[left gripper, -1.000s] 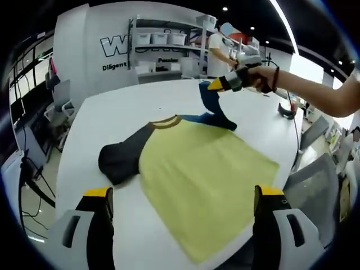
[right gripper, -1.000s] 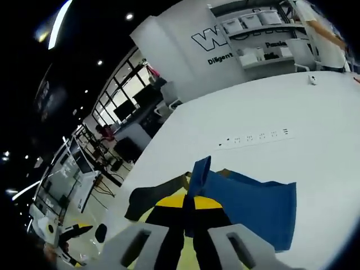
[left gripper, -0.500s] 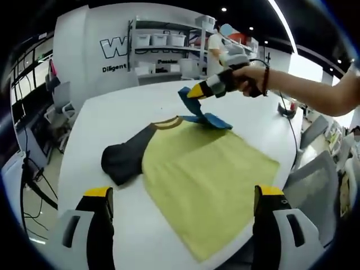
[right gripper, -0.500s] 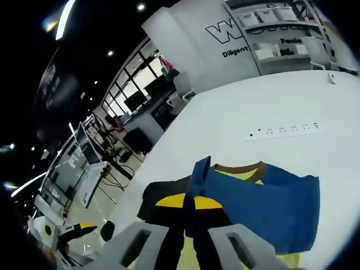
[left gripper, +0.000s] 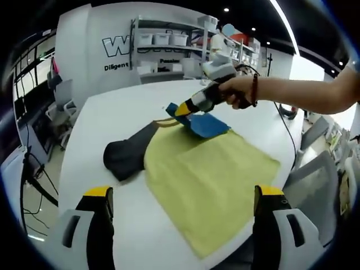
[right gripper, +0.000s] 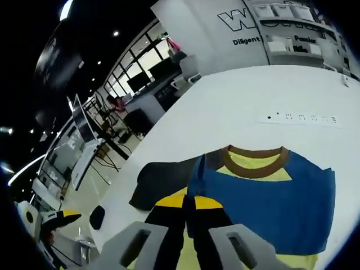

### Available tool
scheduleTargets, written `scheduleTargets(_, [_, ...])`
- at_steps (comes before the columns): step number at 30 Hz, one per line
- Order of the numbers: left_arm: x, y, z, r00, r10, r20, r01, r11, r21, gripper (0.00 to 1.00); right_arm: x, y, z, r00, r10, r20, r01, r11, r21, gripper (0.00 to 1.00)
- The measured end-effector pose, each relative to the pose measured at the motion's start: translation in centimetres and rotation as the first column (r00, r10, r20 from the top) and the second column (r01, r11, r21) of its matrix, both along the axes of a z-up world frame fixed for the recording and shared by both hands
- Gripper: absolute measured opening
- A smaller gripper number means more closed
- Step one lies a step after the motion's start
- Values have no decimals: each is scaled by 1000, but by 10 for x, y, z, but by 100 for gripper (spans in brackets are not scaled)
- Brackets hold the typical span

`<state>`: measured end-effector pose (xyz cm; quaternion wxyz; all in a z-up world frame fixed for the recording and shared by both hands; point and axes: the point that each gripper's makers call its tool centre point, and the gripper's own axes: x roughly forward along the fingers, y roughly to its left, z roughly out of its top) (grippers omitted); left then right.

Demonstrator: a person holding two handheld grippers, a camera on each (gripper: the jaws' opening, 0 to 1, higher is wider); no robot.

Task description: Fold the garment on the visible template until the final outline fits inside the template.

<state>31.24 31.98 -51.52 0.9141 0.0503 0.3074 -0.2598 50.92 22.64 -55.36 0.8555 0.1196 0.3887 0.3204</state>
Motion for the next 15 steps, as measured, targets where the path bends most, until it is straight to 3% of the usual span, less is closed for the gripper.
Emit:
scheduleTargets(10, [-8, 12, -2, 1000, 25, -6, -25, 1000, 8, 99, -4, 23, -17, 999, 19, -34, -19, 1000, 2, 0])
scheduleTargets(15, [-8, 13, -2, 999, 31, -7, -31, 1000, 1, 99, -9, 35, -17, 998, 52, -39, -51, 998, 43, 0])
